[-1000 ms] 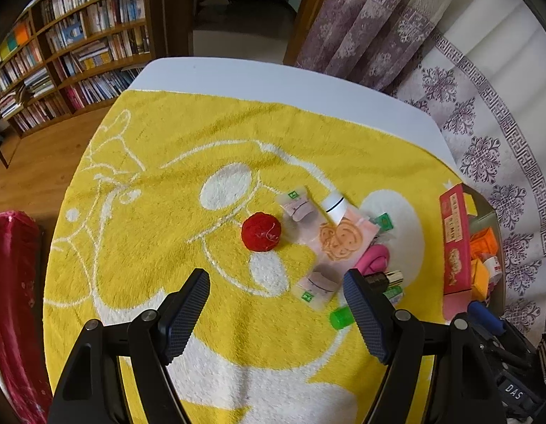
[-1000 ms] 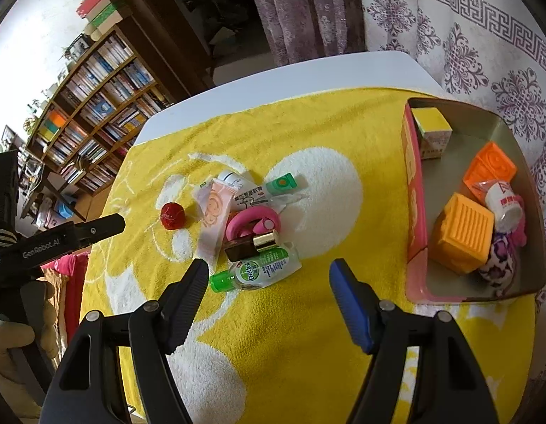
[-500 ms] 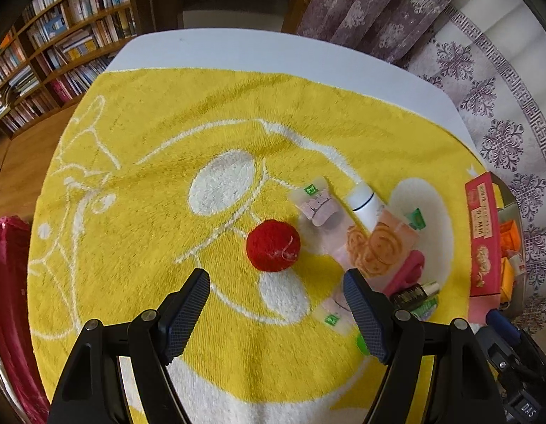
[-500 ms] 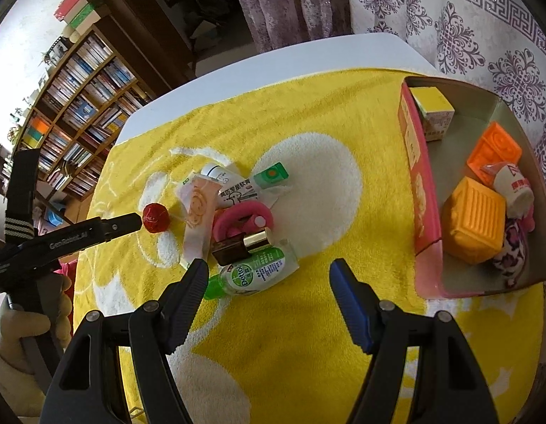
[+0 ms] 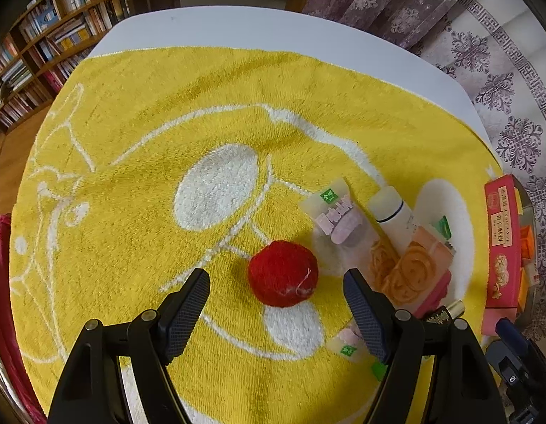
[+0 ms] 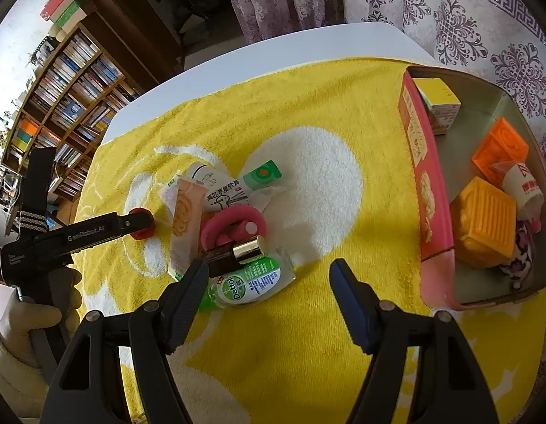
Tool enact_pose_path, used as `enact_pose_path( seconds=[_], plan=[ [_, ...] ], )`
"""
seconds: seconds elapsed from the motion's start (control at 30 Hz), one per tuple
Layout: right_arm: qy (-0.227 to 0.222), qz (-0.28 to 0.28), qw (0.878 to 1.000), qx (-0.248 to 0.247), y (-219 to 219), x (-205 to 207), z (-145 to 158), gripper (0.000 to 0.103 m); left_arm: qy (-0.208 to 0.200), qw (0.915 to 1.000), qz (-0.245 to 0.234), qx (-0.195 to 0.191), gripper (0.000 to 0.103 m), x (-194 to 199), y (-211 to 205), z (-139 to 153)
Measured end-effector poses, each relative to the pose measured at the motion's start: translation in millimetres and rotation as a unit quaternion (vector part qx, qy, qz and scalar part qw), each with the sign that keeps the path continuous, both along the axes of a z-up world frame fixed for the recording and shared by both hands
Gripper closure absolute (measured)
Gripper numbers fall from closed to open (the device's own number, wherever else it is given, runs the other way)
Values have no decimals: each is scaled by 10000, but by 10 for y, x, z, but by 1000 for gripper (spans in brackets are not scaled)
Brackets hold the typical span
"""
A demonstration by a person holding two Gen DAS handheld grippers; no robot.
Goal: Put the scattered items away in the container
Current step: 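Lower the left tool onto the red ball and close on it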
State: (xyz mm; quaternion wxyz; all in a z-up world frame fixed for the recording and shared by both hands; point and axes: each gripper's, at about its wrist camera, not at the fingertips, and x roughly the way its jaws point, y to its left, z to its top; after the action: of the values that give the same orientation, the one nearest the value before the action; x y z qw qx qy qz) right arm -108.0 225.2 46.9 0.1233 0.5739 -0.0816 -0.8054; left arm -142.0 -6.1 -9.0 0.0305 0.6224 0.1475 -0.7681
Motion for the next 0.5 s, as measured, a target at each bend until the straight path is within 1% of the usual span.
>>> enact_pose_path(
  seconds=[0.37, 0.43, 0.5],
  plan=[
    [-60, 87, 9999, 19, -85, -74, -47, 28, -35, 9999, -23, -107, 24, -44, -7, -134],
    [-63, 116, 9999, 22, -110, -76, -52, 28, -26, 9999, -28, -168, 34, -44, -7, -151],
    [-72, 153, 9999, 12, -137, -80, -58, 28, 15, 9997, 22, -241, 49, -39, -31, -139]
  ],
)
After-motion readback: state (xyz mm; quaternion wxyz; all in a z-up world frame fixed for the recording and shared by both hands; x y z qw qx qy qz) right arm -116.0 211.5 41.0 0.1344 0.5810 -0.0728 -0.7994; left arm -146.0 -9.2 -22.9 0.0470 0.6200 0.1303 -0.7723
